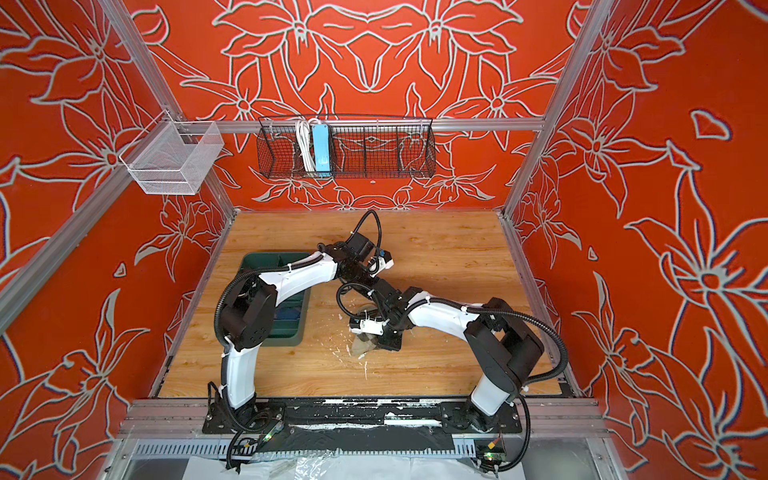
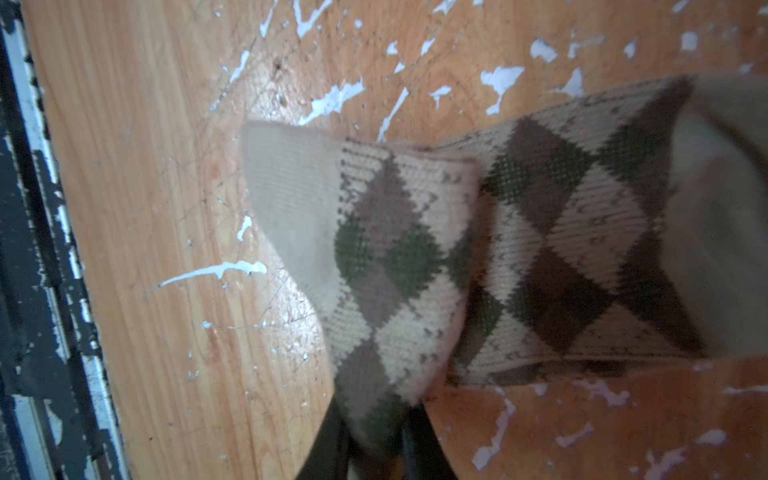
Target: Roll the socks
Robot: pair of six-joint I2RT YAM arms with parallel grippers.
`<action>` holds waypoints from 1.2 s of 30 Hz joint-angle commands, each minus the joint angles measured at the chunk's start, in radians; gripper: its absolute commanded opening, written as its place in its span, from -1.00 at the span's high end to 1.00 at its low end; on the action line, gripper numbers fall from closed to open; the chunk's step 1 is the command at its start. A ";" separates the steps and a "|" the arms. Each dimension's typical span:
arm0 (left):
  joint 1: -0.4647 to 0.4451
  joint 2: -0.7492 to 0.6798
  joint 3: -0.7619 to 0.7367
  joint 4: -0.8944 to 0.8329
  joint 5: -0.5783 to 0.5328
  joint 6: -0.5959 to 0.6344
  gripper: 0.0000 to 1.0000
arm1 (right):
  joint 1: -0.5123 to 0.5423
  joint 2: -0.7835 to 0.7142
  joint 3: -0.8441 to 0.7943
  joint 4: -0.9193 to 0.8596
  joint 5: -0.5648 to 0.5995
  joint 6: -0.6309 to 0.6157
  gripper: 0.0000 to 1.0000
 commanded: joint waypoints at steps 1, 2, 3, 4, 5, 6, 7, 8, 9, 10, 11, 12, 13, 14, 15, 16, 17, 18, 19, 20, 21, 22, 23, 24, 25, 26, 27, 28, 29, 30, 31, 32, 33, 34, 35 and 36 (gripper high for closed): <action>0.005 -0.101 0.027 -0.053 -0.054 0.062 0.30 | -0.010 0.047 -0.032 -0.125 -0.022 0.006 1.00; 0.012 -0.144 0.027 -0.048 -0.087 0.070 0.25 | -0.012 0.043 -0.034 -0.125 -0.020 0.009 1.00; 0.021 -0.183 0.025 -0.041 -0.120 0.073 0.21 | -0.014 0.039 -0.036 -0.125 -0.020 0.010 1.00; 0.034 -0.232 0.020 -0.027 -0.166 0.073 0.17 | -0.015 0.033 -0.039 -0.125 -0.019 0.008 1.00; 0.049 -0.285 0.006 -0.003 -0.215 0.070 0.12 | -0.016 0.028 -0.043 -0.124 -0.020 0.006 1.00; 0.065 -0.332 -0.012 0.025 -0.256 0.066 0.07 | -0.016 0.024 -0.046 -0.121 -0.019 0.006 1.00; 0.084 -0.388 -0.038 0.057 -0.308 0.060 0.01 | -0.018 0.019 -0.049 -0.121 -0.016 0.004 1.00; 0.099 -0.437 -0.068 0.096 -0.344 0.060 -0.07 | -0.017 0.018 -0.051 -0.119 -0.015 0.003 1.00; 0.115 -0.493 -0.106 0.139 -0.376 0.068 -0.15 | -0.017 0.018 -0.051 -0.119 -0.017 0.003 1.00; 0.127 -0.548 -0.141 0.179 -0.421 0.074 -0.23 | -0.017 0.019 -0.051 -0.119 -0.018 0.002 1.00; 0.135 -0.592 -0.177 0.213 -0.453 0.085 -0.31 | -0.018 0.020 -0.050 -0.119 -0.019 0.002 1.00; 0.143 -0.640 -0.213 0.245 -0.472 0.108 -0.37 | -0.019 0.023 -0.049 -0.121 -0.023 0.000 1.00; 0.149 -0.687 -0.244 0.267 -0.488 0.136 -0.40 | -0.019 0.026 -0.046 -0.121 -0.025 -0.001 1.00; 0.152 -0.722 -0.266 0.276 -0.501 0.161 -0.42 | -0.020 0.030 -0.045 -0.122 -0.027 -0.003 1.00; 0.153 -0.764 -0.286 0.276 -0.505 0.191 -0.42 | -0.020 0.034 -0.043 -0.123 -0.030 -0.004 1.00; 0.153 -0.804 -0.302 0.267 -0.487 0.229 -0.42 | -0.020 0.038 -0.042 -0.125 -0.036 -0.007 1.00; 0.153 -0.836 -0.314 0.252 -0.455 0.262 -0.42 | -0.020 0.042 -0.039 -0.129 -0.040 -0.008 1.00; 0.153 -0.875 -0.326 0.227 -0.396 0.304 -0.42 | -0.024 0.050 -0.035 -0.136 -0.047 -0.011 1.00; 0.153 -0.911 -0.337 0.192 -0.299 0.360 -0.41 | -0.026 0.061 -0.028 -0.145 -0.059 -0.013 1.00; 0.153 -0.940 -0.349 0.155 -0.190 0.423 -0.41 | -0.031 0.072 -0.019 -0.157 -0.072 -0.015 1.00; 0.149 -0.973 -0.371 0.113 -0.048 0.503 -0.40 | -0.036 0.085 -0.007 -0.173 -0.087 -0.017 1.00; 0.134 -1.004 -0.411 0.091 0.046 0.576 -0.38 | -0.043 0.103 0.007 -0.189 -0.102 -0.020 1.00; 0.096 -1.030 -0.448 0.070 0.065 0.646 -0.38 | -0.048 0.118 0.020 -0.203 -0.114 -0.019 1.00; 0.027 -1.045 -0.493 0.047 0.032 0.735 -0.39 | -0.057 0.135 0.038 -0.218 -0.125 -0.019 1.00; -0.053 -1.086 -0.553 0.048 -0.054 0.825 -0.40 | -0.066 0.153 0.055 -0.234 -0.138 -0.020 1.00; -0.122 -1.091 -0.602 0.068 -0.152 0.866 -0.41 | -0.074 0.167 0.072 -0.248 -0.151 -0.022 1.00; -0.191 -1.086 -0.651 0.091 -0.249 0.901 -0.41 | -0.082 0.184 0.091 -0.262 -0.164 -0.024 1.00; -0.246 -1.071 -0.695 0.130 -0.332 0.911 -0.41 | -0.088 0.200 0.110 -0.275 -0.175 -0.026 1.00; -0.283 -1.063 -0.728 0.165 -0.383 0.911 -0.42 | -0.093 0.212 0.123 -0.284 -0.182 -0.030 1.00; -0.321 -1.013 -0.762 0.211 -0.433 0.899 -0.41 | -0.098 0.223 0.136 -0.292 -0.185 -0.032 1.00; -0.353 -0.986 -0.796 0.272 -0.467 0.884 -0.41 | -0.103 0.234 0.147 -0.298 -0.189 -0.036 1.00; -0.381 -0.957 -0.822 0.315 -0.491 0.879 -0.41 | -0.105 0.242 0.153 -0.303 -0.191 -0.037 1.00; -0.414 -0.920 -0.853 0.379 -0.535 0.862 -0.41 | -0.110 0.251 0.161 -0.307 -0.196 -0.039 1.00; -0.443 -0.876 -0.874 0.442 -0.574 0.844 -0.41 | -0.113 0.257 0.166 -0.309 -0.202 -0.041 1.00; -0.465 -0.832 -0.888 0.490 -0.609 0.828 -0.40 | -0.116 0.259 0.169 -0.309 -0.206 -0.042 1.00; -0.487 -0.781 -0.899 0.546 -0.650 0.799 -0.40 | -0.118 0.262 0.171 -0.308 -0.212 -0.042 1.00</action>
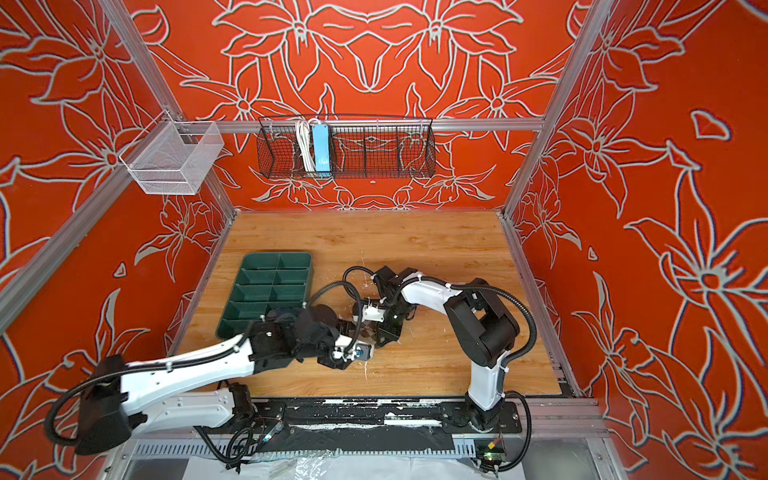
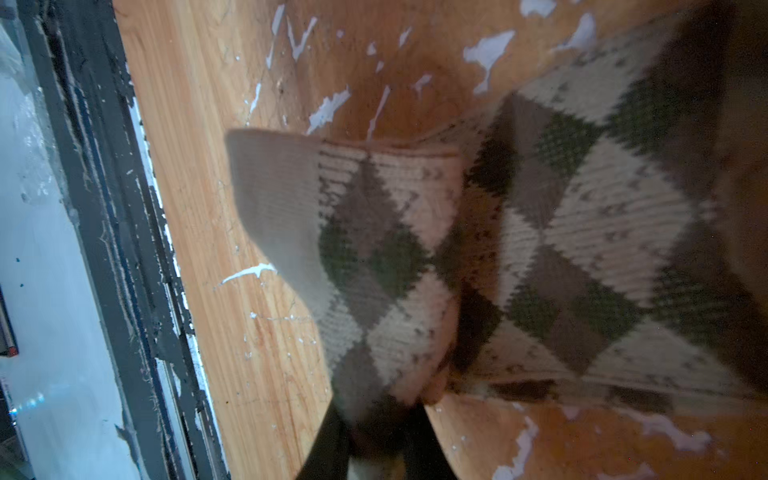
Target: Roll the socks
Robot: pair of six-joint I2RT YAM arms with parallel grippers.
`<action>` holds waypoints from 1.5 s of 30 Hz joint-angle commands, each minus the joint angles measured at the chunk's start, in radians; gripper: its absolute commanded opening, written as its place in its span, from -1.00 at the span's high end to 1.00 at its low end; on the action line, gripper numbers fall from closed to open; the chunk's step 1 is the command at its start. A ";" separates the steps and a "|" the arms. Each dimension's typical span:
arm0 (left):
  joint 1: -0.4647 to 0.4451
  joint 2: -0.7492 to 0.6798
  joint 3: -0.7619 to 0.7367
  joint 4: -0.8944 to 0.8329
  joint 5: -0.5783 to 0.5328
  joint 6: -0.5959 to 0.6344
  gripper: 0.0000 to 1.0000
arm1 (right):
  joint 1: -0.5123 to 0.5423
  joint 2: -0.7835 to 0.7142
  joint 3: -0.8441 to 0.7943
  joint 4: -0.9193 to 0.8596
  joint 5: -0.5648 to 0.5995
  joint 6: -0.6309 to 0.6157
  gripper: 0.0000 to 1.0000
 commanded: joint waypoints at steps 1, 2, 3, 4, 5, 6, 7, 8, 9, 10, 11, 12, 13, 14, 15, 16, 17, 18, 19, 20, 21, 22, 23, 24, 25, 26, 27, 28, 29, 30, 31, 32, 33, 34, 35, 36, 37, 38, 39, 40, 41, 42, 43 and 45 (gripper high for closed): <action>-0.065 0.119 -0.030 0.245 -0.194 -0.033 -0.38 | 0.004 0.066 -0.024 -0.080 -0.008 -0.023 1.00; -0.078 0.173 -0.030 0.281 -0.225 -0.051 -0.34 | 0.004 0.068 -0.021 -0.079 -0.014 -0.024 1.00; -0.088 0.224 -0.027 0.316 -0.258 -0.098 -0.30 | 0.004 0.070 -0.021 -0.078 -0.019 -0.023 1.00; -0.095 0.262 -0.024 0.342 -0.287 -0.119 -0.29 | 0.004 0.072 -0.020 -0.078 -0.023 -0.023 1.00; -0.099 0.309 -0.017 0.366 -0.320 -0.140 -0.26 | 0.004 0.072 -0.021 -0.078 -0.027 -0.024 1.00; -0.102 0.348 -0.006 0.377 -0.355 -0.157 -0.23 | 0.004 0.073 -0.021 -0.079 -0.028 -0.025 1.00; -0.103 0.378 0.006 0.382 -0.389 -0.176 -0.22 | 0.004 0.070 -0.021 -0.081 -0.030 -0.027 1.00; -0.103 0.411 0.022 0.381 -0.432 -0.196 -0.19 | 0.003 0.069 -0.025 -0.081 -0.033 -0.031 1.00; -0.103 0.440 0.043 0.366 -0.477 -0.211 -0.13 | 0.001 0.064 -0.030 -0.081 -0.036 -0.033 1.00; -0.100 0.463 0.058 0.354 -0.506 -0.215 -0.06 | -0.001 0.059 -0.036 -0.080 -0.038 -0.035 1.00; -0.098 0.486 0.069 0.348 -0.539 -0.217 0.03 | -0.004 0.051 -0.043 -0.078 -0.041 -0.037 1.00; -0.095 0.506 0.077 0.335 -0.556 -0.217 0.09 | -0.008 0.042 -0.051 -0.075 -0.046 -0.036 1.00; -0.092 0.518 0.082 0.320 -0.561 -0.221 0.15 | -0.011 0.033 -0.060 -0.070 -0.049 -0.035 1.00; -0.091 0.526 0.084 0.307 -0.568 -0.230 0.22 | -0.016 0.021 -0.069 -0.066 -0.049 -0.033 1.00; -0.086 0.527 0.084 0.293 -0.565 -0.241 0.28 | -0.018 0.008 -0.077 -0.063 -0.047 -0.030 1.00; -0.083 0.525 0.082 0.278 -0.556 -0.254 0.33 | -0.021 -0.001 -0.084 -0.060 -0.045 -0.027 1.00; -0.080 0.520 0.081 0.260 -0.551 -0.269 0.39 | -0.023 -0.014 -0.093 -0.057 -0.039 -0.022 1.00; -0.077 0.515 0.076 0.242 -0.543 -0.283 0.44 | -0.028 -0.027 -0.099 -0.048 -0.030 -0.016 1.00; -0.076 0.508 0.073 0.226 -0.542 -0.293 0.48 | -0.029 -0.040 -0.110 -0.038 -0.022 -0.008 1.00; -0.074 0.503 0.069 0.210 -0.541 -0.305 0.53 | -0.034 -0.055 -0.116 -0.031 -0.020 -0.003 1.00; -0.073 0.498 0.064 0.190 -0.534 -0.311 0.57 | -0.038 -0.072 -0.123 -0.026 -0.018 0.000 1.00; -0.072 0.491 0.058 0.178 -0.531 -0.317 0.61 | -0.039 -0.086 -0.128 -0.020 -0.016 0.004 0.91; -0.069 0.485 0.051 0.169 -0.525 -0.318 0.66 | -0.041 -0.103 -0.134 -0.016 -0.012 0.005 0.87; -0.062 0.478 0.047 0.147 -0.499 -0.317 0.69 | -0.045 -0.125 -0.140 -0.012 -0.011 0.006 0.78; -0.058 0.474 0.048 0.127 -0.474 -0.314 0.70 | -0.047 -0.144 -0.147 -0.010 -0.008 0.006 0.70; -0.053 0.468 0.046 0.111 -0.446 -0.301 0.71 | -0.054 -0.170 -0.159 0.004 0.004 0.011 0.60; -0.044 0.464 0.052 0.084 -0.398 -0.282 0.71 | -0.059 -0.203 -0.174 0.017 0.019 0.017 0.50; -0.035 0.465 0.068 0.048 -0.360 -0.273 0.71 | -0.063 -0.241 -0.189 0.028 0.032 0.022 0.43; -0.024 0.467 0.086 0.020 -0.335 -0.272 0.72 | -0.069 -0.285 -0.205 0.042 0.043 0.027 0.37; -0.005 0.471 0.108 -0.022 -0.283 -0.267 0.71 | -0.075 -0.333 -0.221 0.060 0.061 0.035 0.32; 0.014 0.478 0.132 -0.064 -0.229 -0.262 0.71 | -0.082 -0.376 -0.237 0.079 0.086 0.048 0.26; 0.029 0.488 0.152 -0.089 -0.211 -0.267 0.72 | -0.089 -0.429 -0.253 0.099 0.119 0.060 0.21; 0.038 0.497 0.165 -0.109 -0.197 -0.263 0.72 | -0.094 -0.474 -0.265 0.118 0.160 0.072 0.18; 0.048 0.506 0.181 -0.132 -0.179 -0.253 0.72 | -0.101 -0.534 -0.282 0.141 0.206 0.088 0.13; 0.053 0.513 0.190 -0.134 -0.185 -0.252 0.72 | -0.107 -0.586 -0.297 0.164 0.256 0.100 0.09; 0.058 0.515 0.202 -0.147 -0.172 -0.248 0.72 | -0.113 -0.631 -0.310 0.195 0.314 0.117 0.04; 0.069 0.520 0.222 -0.178 -0.129 -0.236 0.72 | -0.118 -0.683 -0.325 0.234 0.379 0.140 -0.02; 0.078 0.528 0.242 -0.204 -0.104 -0.231 0.72 | -0.125 -0.735 -0.339 0.268 0.439 0.156 -0.04; 0.090 0.538 0.267 -0.237 -0.076 -0.224 0.72 | -0.128 -0.780 -0.346 0.295 0.482 0.162 -0.03; 0.106 0.555 0.304 -0.289 -0.028 -0.216 0.72 | -0.129 -0.836 -0.358 0.332 0.532 0.165 -0.03; 0.125 0.573 0.341 -0.336 0.011 -0.217 0.72 | -0.129 -0.895 -0.372 0.371 0.553 0.163 -0.03; 0.145 0.593 0.381 -0.392 0.068 -0.207 0.72 | -0.129 -0.950 -0.385 0.399 0.553 0.145 -0.03; 0.166 0.616 0.428 -0.452 0.135 -0.198 0.72 | -0.128 -1.020 -0.401 0.438 0.543 0.120 -0.01; 0.212 0.661 0.501 -0.543 0.257 -0.180 0.70 | -0.129 -1.164 -0.451 0.528 0.489 0.069 0.00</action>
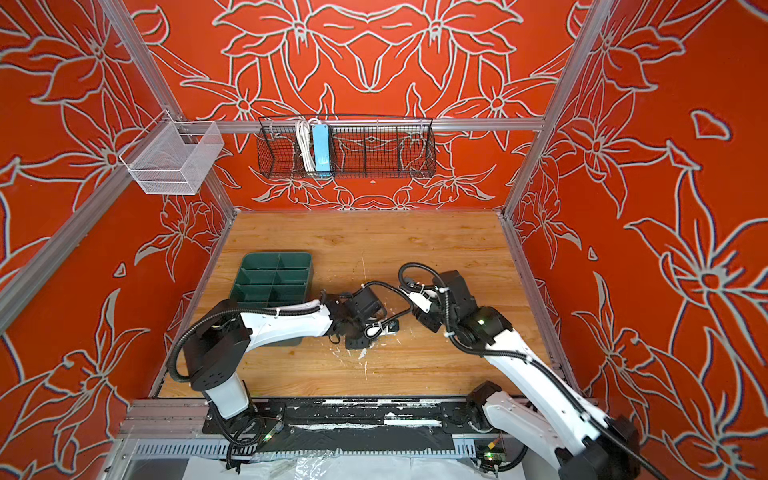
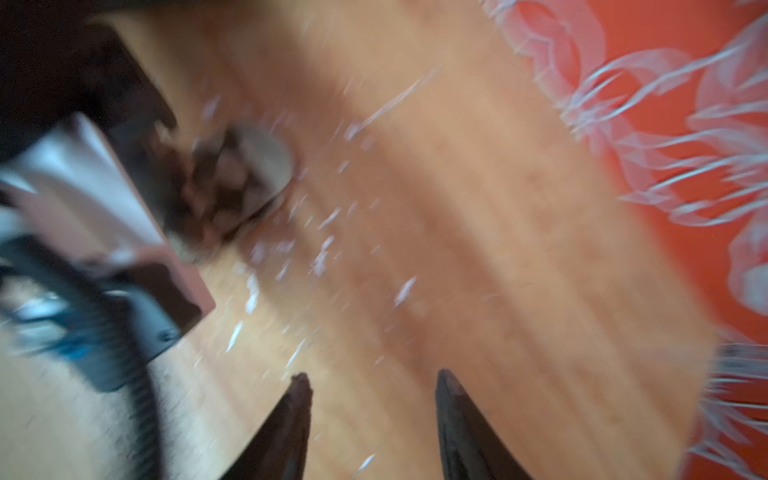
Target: Roll the socks
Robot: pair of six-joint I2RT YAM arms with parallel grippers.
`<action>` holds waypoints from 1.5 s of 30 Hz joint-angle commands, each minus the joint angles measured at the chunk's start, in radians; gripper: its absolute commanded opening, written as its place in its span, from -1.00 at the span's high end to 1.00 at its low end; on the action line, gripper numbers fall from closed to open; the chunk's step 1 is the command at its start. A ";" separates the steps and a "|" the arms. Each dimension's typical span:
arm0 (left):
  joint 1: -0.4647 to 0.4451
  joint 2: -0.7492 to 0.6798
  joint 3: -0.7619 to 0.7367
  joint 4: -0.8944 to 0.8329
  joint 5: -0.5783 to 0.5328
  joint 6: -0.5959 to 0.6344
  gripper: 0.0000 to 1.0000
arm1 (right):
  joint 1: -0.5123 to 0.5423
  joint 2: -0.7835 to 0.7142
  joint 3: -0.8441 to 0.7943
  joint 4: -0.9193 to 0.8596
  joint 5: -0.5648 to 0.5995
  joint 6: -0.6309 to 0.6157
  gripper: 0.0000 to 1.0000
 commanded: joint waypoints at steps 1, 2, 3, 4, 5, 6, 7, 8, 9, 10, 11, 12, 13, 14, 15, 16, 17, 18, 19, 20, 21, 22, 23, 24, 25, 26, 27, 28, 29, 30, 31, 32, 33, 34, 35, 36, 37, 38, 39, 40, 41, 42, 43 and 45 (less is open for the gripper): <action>0.081 0.085 0.090 -0.290 0.271 0.038 0.70 | 0.005 -0.224 -0.074 0.199 -0.047 -0.110 0.00; 0.107 0.110 0.115 -0.317 0.328 0.041 0.70 | 0.005 -0.296 -0.109 0.247 -0.098 -0.156 -0.01; 0.130 0.130 0.138 -0.342 0.371 0.047 0.70 | 0.005 -0.349 -0.133 0.277 -0.130 -0.177 -0.04; 0.150 0.155 0.167 -0.365 0.398 0.040 0.70 | 0.005 -0.391 -0.148 0.286 -0.171 -0.211 -0.06; 0.170 0.178 0.197 -0.395 0.423 0.041 0.70 | 0.004 -0.413 -0.142 0.238 -0.225 -0.259 -0.06; 0.190 0.199 0.223 -0.416 0.443 0.039 0.70 | 0.006 -0.416 -0.130 0.186 -0.265 -0.298 -0.06; 0.213 0.218 0.245 -0.436 0.464 0.031 0.69 | 0.007 -0.402 -0.112 0.119 -0.295 -0.326 -0.06; 0.233 0.240 0.274 -0.453 0.485 0.021 0.68 | 0.009 -0.374 -0.095 0.060 -0.312 -0.332 -0.07; 0.251 0.258 0.296 -0.463 0.497 0.006 0.67 | 0.015 -0.342 -0.080 0.007 -0.322 -0.343 -0.07; 0.267 0.283 0.323 -0.484 0.508 0.000 0.66 | 0.029 -0.300 -0.066 -0.038 -0.327 -0.346 -0.08; 0.281 0.305 0.348 -0.505 0.519 -0.001 0.65 | 0.055 -0.256 -0.061 -0.061 -0.315 -0.335 -0.08; 0.289 0.324 0.366 -0.515 0.518 -0.007 0.64 | 0.095 -0.221 -0.065 -0.059 -0.276 -0.322 -0.08; 0.296 0.342 0.381 -0.524 0.511 -0.012 0.61 | 0.163 -0.182 -0.080 -0.028 -0.205 -0.304 -0.10; 0.301 0.354 0.395 -0.533 0.509 -0.013 0.59 | 0.235 -0.148 -0.106 0.019 -0.120 -0.291 -0.13; 0.303 0.364 0.405 -0.542 0.510 -0.013 0.58 | 0.305 -0.116 -0.133 0.065 -0.064 -0.289 -0.16; 0.308 0.372 0.416 -0.546 0.512 -0.014 0.56 | 0.349 -0.076 -0.166 0.137 -0.019 -0.286 -0.18; 0.311 0.381 0.423 -0.553 0.513 -0.014 0.55 | 0.384 -0.026 -0.190 0.210 0.009 -0.280 -0.19; 0.313 0.387 0.430 -0.559 0.516 -0.013 0.55 | 0.403 0.018 -0.205 0.259 0.022 -0.278 -0.19; 0.317 0.394 0.438 -0.564 0.517 -0.014 0.55 | 0.416 0.082 -0.216 0.311 0.034 -0.283 -0.19; 0.321 0.401 0.447 -0.570 0.518 -0.013 0.54 | 0.423 0.145 -0.221 0.359 0.051 -0.282 -0.20; 0.322 0.408 0.456 -0.577 0.521 -0.011 0.54 | 0.425 0.199 -0.218 0.393 0.062 -0.283 -0.20; 0.324 0.413 0.463 -0.582 0.523 -0.012 0.54 | 0.427 0.260 -0.208 0.420 0.078 -0.287 -0.21; 0.324 0.418 0.468 -0.587 0.523 -0.013 0.54 | 0.426 0.318 -0.196 0.452 0.105 -0.291 -0.22; 0.324 0.420 0.469 -0.588 0.523 -0.013 0.54 | 0.426 0.363 -0.183 0.471 0.128 -0.289 -0.23; 0.323 0.421 0.471 -0.590 0.523 -0.013 0.53 | 0.426 0.413 -0.164 0.484 0.144 -0.289 -0.24; 0.324 0.422 0.472 -0.590 0.523 -0.012 0.54 | 0.426 0.459 -0.151 0.505 0.164 -0.287 -0.25; 0.323 0.420 0.470 -0.589 0.524 -0.010 0.54 | 0.424 0.497 -0.140 0.524 0.174 -0.287 -0.25; 0.323 0.419 0.469 -0.591 0.524 -0.009 0.54 | 0.423 0.535 -0.125 0.527 0.174 -0.294 -0.25; 0.324 0.417 0.467 -0.587 0.524 -0.011 0.53 | 0.422 0.568 -0.110 0.531 0.172 -0.297 -0.24; 0.323 0.417 0.467 -0.587 0.524 -0.011 0.54 | 0.420 0.595 -0.100 0.537 0.168 -0.298 -0.24; 0.324 0.417 0.467 -0.588 0.526 -0.011 0.53 | 0.418 0.620 -0.089 0.543 0.164 -0.296 -0.23; 0.324 0.417 0.467 -0.588 0.526 -0.011 0.54 | 0.417 0.642 -0.081 0.549 0.161 -0.294 -0.21; 0.324 0.418 0.467 -0.588 0.526 -0.011 0.53 | 0.417 0.659 -0.076 0.558 0.158 -0.293 -0.21; 0.324 0.417 0.467 -0.586 0.525 -0.012 0.53 | 0.415 0.676 -0.071 0.563 0.152 -0.291 -0.20; 0.324 0.418 0.467 -0.587 0.526 -0.013 0.54 | 0.415 0.694 -0.067 0.568 0.147 -0.294 -0.19; 0.324 0.418 0.468 -0.587 0.527 -0.011 0.54 | 0.415 0.710 -0.061 0.570 0.147 -0.295 -0.17; 0.324 0.418 0.469 -0.587 0.527 -0.012 0.53 | 0.414 0.729 -0.052 0.567 0.144 -0.293 -0.12; 0.324 0.417 0.471 -0.587 0.528 -0.013 0.54 | 0.413 0.747 -0.043 0.562 0.140 -0.293 -0.07; 0.324 0.416 0.471 -0.586 0.531 -0.013 0.53 | 0.413 0.764 -0.033 0.552 0.135 -0.293 -0.01; 0.324 0.413 0.473 -0.586 0.536 -0.011 0.53 | 0.414 0.783 -0.019 0.532 0.133 -0.291 0.07; 0.323 0.407 0.470 -0.581 0.543 -0.010 0.53 | 0.413 0.802 -0.002 0.504 0.132 -0.292 0.22; 0.324 0.399 0.467 -0.575 0.549 -0.009 0.52 | 0.413 0.816 0.015 0.473 0.133 -0.294 0.35; 0.324 0.388 0.461 -0.569 0.555 -0.007 0.51 | 0.413 0.827 0.036 0.433 0.134 -0.286 0.48; 0.322 0.362 0.444 -0.548 0.569 -0.005 0.48 | 0.412 0.842 0.064 0.372 0.139 -0.281 0.73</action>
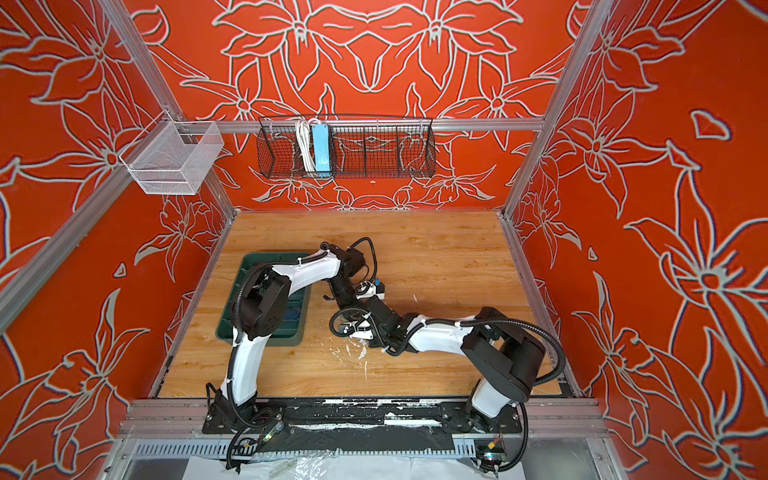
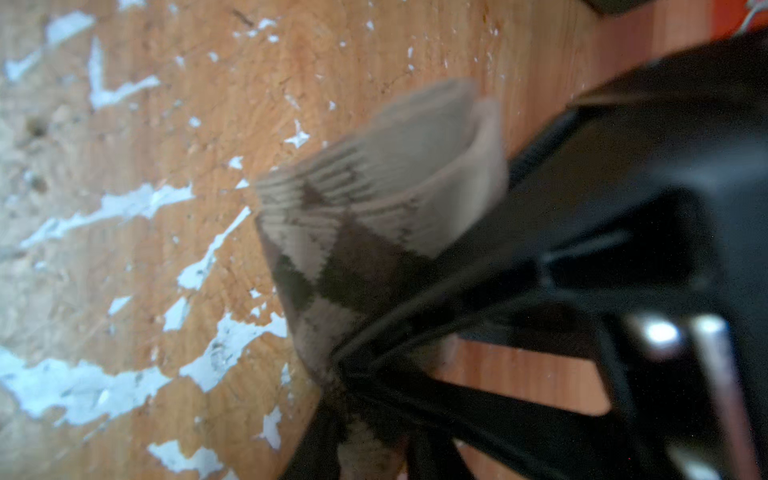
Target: Roll the socks
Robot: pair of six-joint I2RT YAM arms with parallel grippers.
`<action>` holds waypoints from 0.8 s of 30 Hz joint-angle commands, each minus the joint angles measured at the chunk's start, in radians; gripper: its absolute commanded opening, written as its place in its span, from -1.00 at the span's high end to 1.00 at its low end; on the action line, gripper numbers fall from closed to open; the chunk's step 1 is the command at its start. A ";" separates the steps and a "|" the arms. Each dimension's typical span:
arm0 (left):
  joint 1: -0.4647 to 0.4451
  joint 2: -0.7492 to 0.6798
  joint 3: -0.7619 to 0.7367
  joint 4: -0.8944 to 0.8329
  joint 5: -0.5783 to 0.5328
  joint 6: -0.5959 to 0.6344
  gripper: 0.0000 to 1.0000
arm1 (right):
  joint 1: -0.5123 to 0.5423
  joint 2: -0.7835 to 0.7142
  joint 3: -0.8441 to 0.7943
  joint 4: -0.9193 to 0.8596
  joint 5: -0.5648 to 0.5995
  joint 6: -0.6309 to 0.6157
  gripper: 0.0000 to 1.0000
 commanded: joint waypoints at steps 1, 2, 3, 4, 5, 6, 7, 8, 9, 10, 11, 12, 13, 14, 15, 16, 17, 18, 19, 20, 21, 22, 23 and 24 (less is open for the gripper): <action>-0.015 -0.042 -0.031 0.016 0.034 0.027 0.46 | 0.001 0.049 0.040 -0.122 -0.020 0.006 0.82; -0.016 -0.060 -0.047 0.038 0.036 0.023 0.43 | 0.001 0.047 0.045 -0.148 -0.022 0.008 0.90; -0.016 -0.079 -0.063 0.060 0.040 0.021 0.41 | 0.001 0.044 0.047 -0.166 -0.022 0.008 0.94; -0.018 -0.101 -0.080 0.082 0.051 0.023 0.38 | -0.001 0.040 0.052 -0.200 -0.022 0.014 0.97; -0.018 -0.125 -0.097 0.106 0.057 0.021 0.33 | -0.001 0.034 0.056 -0.234 -0.027 0.019 0.99; -0.018 -0.147 -0.111 0.127 0.056 0.018 0.14 | 0.001 0.028 0.058 -0.265 -0.029 0.023 1.00; -0.019 -0.171 -0.124 0.148 0.056 0.014 -0.98 | -0.001 0.021 0.058 -0.292 -0.031 0.031 1.00; -0.018 -0.197 -0.137 0.165 0.057 0.012 -0.95 | -0.001 0.013 0.056 -0.320 -0.032 0.037 1.00; -0.018 -0.220 -0.146 0.178 0.061 0.010 -0.95 | -0.001 0.007 0.054 -0.338 -0.032 0.040 1.00; -0.018 -0.245 -0.155 0.193 0.064 0.010 -0.95 | -0.002 0.000 0.050 -0.356 -0.031 0.044 1.00; -0.018 -0.269 -0.162 0.207 0.060 0.000 -0.95 | -0.002 -0.008 0.046 -0.371 -0.034 0.045 1.00; -0.018 -0.293 -0.170 0.224 0.055 -0.008 -0.95 | -0.002 -0.014 0.043 -0.384 -0.037 0.046 1.00; -0.018 -0.323 -0.185 0.245 0.042 -0.020 -0.95 | -0.002 -0.021 0.039 -0.396 -0.035 0.050 1.00; -0.017 -0.357 -0.204 0.274 0.023 -0.036 -0.95 | -0.002 -0.029 0.035 -0.405 -0.035 0.051 1.00; -0.016 -0.395 -0.223 0.297 0.007 -0.043 -0.95 | -0.001 -0.034 0.033 -0.419 -0.037 0.052 1.00; -0.016 -0.441 -0.251 0.334 -0.031 -0.062 -0.95 | -0.001 -0.042 0.032 -0.434 -0.038 0.056 1.00; -0.016 -0.491 -0.284 0.384 -0.084 -0.097 -0.95 | -0.002 -0.049 0.031 -0.452 -0.038 0.062 1.00; -0.016 -0.539 -0.316 0.422 -0.127 -0.110 -0.95 | -0.002 -0.056 0.030 -0.469 -0.042 0.065 1.00; -0.016 -0.595 -0.355 0.475 -0.188 -0.135 -0.95 | -0.001 -0.064 0.030 -0.492 -0.051 0.069 1.00; -0.016 -0.661 -0.401 0.541 -0.273 -0.177 -0.95 | -0.002 -0.072 0.030 -0.517 -0.056 0.076 1.00; -0.016 -0.718 -0.443 0.595 -0.344 -0.206 -0.95 | -0.002 -0.077 0.033 -0.541 -0.064 0.081 1.00; -0.013 -0.789 -0.497 0.659 -0.414 -0.231 -0.95 | -0.002 -0.083 0.036 -0.572 -0.075 0.085 1.00; -0.009 -0.845 -0.545 0.717 -0.467 -0.254 -0.95 | -0.002 -0.085 0.043 -0.602 -0.083 0.088 1.00; -0.003 -0.918 -0.602 0.787 -0.524 -0.286 -0.95 | -0.004 -0.085 0.052 -0.639 -0.099 0.087 1.00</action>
